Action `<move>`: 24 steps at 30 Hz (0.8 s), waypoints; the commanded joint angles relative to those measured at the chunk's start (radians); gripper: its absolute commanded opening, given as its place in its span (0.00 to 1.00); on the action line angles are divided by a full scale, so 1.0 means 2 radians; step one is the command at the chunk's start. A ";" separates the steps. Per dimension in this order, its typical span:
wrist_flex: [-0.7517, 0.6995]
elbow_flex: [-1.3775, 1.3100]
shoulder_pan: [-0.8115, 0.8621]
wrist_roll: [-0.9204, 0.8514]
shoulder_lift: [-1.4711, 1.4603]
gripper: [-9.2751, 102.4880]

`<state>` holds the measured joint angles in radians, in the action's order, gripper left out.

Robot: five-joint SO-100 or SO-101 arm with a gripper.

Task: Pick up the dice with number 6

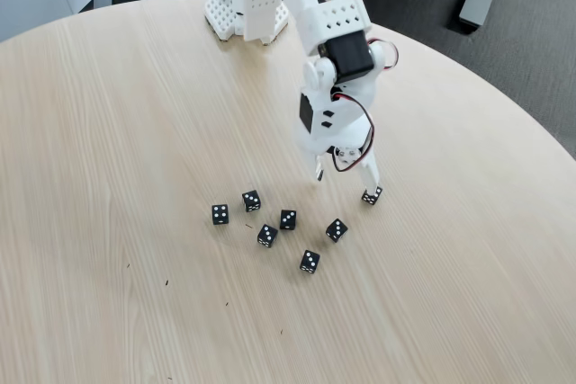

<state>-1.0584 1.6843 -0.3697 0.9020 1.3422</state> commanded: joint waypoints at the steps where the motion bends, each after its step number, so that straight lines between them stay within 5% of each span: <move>1: 0.004 -0.015 0.005 -0.002 0.004 0.35; 15: 0.112 -0.024 0.006 -0.033 0.002 0.34; 24: 0.107 -0.028 0.007 0.001 -0.062 0.34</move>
<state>-0.8299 1.6429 -0.3712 0.8759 1.2287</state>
